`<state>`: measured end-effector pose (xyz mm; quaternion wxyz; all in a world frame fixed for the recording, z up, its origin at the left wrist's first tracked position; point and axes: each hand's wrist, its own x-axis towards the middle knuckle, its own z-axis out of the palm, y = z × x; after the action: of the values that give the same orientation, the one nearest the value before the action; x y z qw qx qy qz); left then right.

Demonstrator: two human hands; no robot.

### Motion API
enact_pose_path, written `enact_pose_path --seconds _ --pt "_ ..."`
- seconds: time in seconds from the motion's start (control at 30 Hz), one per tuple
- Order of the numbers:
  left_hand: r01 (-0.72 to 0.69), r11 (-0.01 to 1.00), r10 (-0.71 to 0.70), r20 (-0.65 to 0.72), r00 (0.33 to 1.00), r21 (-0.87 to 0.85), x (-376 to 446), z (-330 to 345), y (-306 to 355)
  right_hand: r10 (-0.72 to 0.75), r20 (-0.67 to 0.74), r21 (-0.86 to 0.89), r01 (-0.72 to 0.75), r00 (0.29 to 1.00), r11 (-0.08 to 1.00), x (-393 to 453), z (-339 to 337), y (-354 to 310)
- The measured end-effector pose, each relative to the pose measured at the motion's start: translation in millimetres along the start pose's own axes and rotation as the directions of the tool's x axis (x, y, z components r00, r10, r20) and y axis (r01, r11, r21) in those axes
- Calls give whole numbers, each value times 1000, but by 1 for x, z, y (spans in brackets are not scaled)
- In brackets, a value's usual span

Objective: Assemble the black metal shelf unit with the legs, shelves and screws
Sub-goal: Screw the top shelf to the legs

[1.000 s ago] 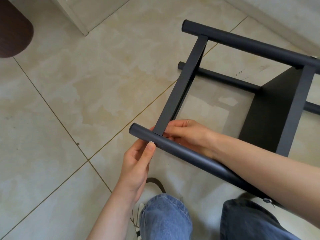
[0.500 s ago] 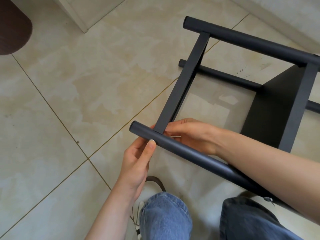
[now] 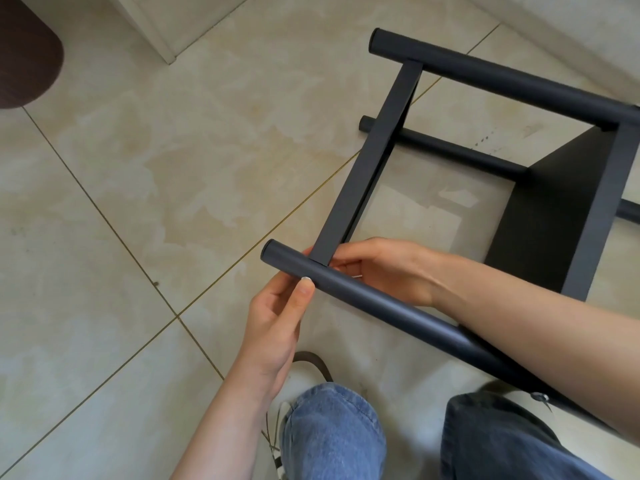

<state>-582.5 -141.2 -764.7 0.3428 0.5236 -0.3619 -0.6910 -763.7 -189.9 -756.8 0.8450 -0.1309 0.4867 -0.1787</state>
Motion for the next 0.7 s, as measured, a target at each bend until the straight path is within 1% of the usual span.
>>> enact_pose_path --seconds 0.2,0.3,0.37,0.53,0.7 --pt "-8 1000 9 5 1000 -10 1 1 1 -42 27 18 41 999 999 -1 2 -2" --pt "-14 1000 14 4 1000 -2 0 2 3 -16 47 41 14 999 999 -3 -2 -4" --pt "-7 1000 7 8 1000 2 0 3 4 3 31 9 -3 1000 1000 -2 -4 -2" --pt "-5 1000 5 12 1000 -7 0 4 5 -24 -10 -64 24 1000 998 1 0 -1" --pt "-14 1000 14 8 1000 0 1 2 2 -9 26 2 9 1000 1000 -2 -6 -1"
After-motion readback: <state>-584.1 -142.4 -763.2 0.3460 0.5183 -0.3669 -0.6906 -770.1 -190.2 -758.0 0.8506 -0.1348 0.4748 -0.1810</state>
